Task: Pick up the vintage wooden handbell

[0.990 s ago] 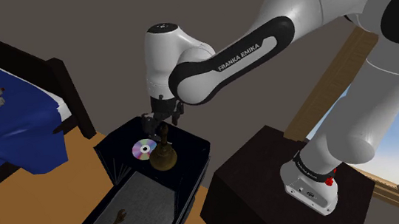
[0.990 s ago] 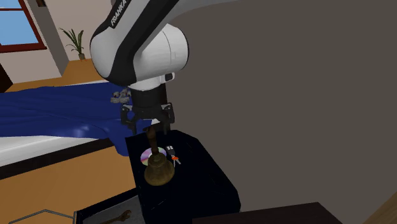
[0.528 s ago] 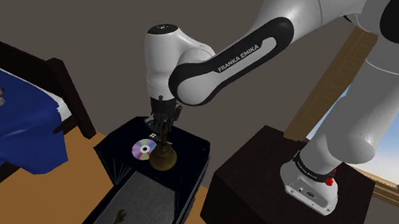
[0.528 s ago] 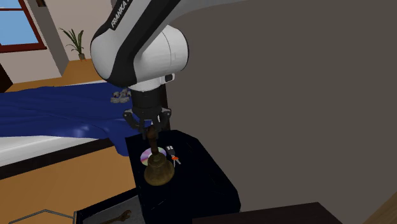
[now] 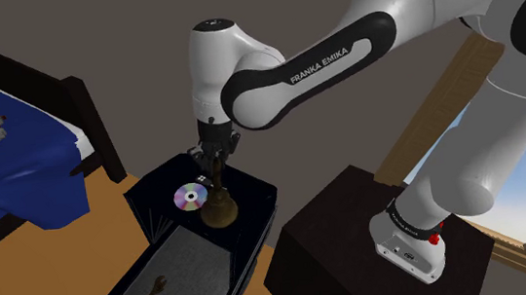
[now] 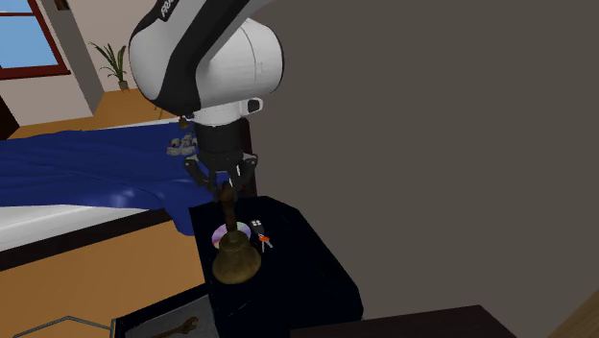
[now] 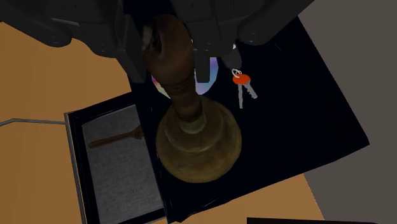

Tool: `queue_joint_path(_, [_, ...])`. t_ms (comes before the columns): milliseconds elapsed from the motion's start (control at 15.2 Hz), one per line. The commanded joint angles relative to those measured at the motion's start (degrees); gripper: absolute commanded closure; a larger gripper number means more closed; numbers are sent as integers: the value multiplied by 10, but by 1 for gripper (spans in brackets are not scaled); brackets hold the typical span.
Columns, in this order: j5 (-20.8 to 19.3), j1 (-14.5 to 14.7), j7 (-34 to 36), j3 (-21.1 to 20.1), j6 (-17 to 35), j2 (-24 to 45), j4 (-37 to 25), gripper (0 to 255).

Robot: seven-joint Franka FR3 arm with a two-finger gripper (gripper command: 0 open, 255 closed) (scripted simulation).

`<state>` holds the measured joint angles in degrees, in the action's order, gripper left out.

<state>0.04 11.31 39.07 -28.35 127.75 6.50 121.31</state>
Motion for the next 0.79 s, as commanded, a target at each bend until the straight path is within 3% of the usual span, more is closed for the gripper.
queue_joint_path(0, [6,-1,-3,-1,-14,-10,-6,255])
queue_joint_path(726, [24,-4,-13,-1,-82,-43,-44,255])
